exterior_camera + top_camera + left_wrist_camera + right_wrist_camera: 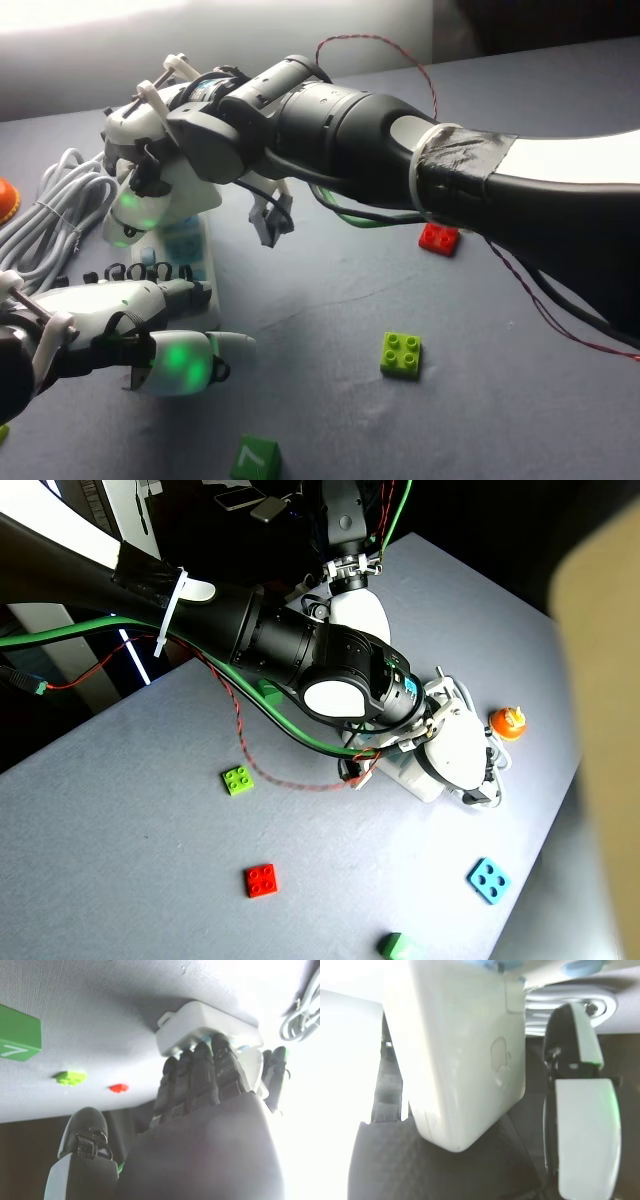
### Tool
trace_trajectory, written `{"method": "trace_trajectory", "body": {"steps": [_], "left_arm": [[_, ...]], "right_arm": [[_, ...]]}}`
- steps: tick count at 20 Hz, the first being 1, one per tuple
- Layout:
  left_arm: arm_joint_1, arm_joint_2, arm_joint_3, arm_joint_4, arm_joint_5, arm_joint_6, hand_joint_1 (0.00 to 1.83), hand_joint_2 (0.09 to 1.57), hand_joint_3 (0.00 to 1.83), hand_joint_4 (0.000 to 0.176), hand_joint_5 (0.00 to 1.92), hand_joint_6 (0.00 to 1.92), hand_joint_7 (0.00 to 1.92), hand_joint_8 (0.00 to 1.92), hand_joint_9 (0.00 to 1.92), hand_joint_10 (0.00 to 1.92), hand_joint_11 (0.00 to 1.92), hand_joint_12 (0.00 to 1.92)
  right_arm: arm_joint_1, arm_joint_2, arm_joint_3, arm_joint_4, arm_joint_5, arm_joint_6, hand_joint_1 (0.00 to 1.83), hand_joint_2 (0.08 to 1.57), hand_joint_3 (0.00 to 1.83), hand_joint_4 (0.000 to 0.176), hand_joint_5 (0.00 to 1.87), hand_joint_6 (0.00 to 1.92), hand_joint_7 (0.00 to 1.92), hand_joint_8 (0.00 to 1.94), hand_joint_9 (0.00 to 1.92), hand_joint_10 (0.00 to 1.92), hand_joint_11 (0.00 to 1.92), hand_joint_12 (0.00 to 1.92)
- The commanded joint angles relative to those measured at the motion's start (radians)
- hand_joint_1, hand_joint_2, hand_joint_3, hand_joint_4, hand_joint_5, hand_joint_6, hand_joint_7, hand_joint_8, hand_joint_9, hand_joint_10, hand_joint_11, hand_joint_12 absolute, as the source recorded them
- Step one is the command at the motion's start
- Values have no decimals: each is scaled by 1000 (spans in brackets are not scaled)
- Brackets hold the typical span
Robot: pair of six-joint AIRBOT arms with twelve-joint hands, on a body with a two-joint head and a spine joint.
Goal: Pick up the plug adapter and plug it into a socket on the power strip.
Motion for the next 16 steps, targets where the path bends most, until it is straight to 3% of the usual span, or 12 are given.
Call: {"method": "trace_trajectory", "body": {"steps": [1,3,4,5,8,9,16], "left_arm": [[7,9,5,-3,-19,-10,0,1239,1,0,66,2,74,1,58,2,0,126],[7,9,5,-3,-19,-10,0,1245,1,0,57,7,59,9,42,11,12,23],[7,9,5,-3,-19,-10,0,1245,1,0,57,7,59,9,42,11,12,23],[7,9,5,-3,-19,-10,0,1249,2,0,80,14,83,16,62,17,30,33],[7,9,6,-3,-19,-10,0,1246,0,0,74,9,83,13,65,15,32,37],[7,9,6,-3,-19,-10,0,1243,0,0,83,3,88,3,72,1,0,117],[11,10,6,-3,-19,-10,0,1242,1,0,81,2,73,2,63,3,0,144]], "right_arm": [[5,8,-1,2,68,-4,597,995,0,0,384,0,422,0,418,0,44,1019],[6,28,-25,2,69,-6,512,984,0,0,300,0,342,0,348,0,3,981],[7,39,-44,2,69,-6,512,984,0,0,300,0,342,0,348,0,3,981],[8,53,-70,1,73,-6,487,979,0,0,226,0,265,0,275,0,0,829],[20,66,-87,1,82,-7,449,959,0,0,180,0,222,0,236,0,0,771],[27,68,-87,1,83,-7,431,936,0,0,169,1,213,0,225,0,0,726],[67,99,-91,1,87,-7,325,907,0,0,158,1,183,1,198,2,0,698]]}}
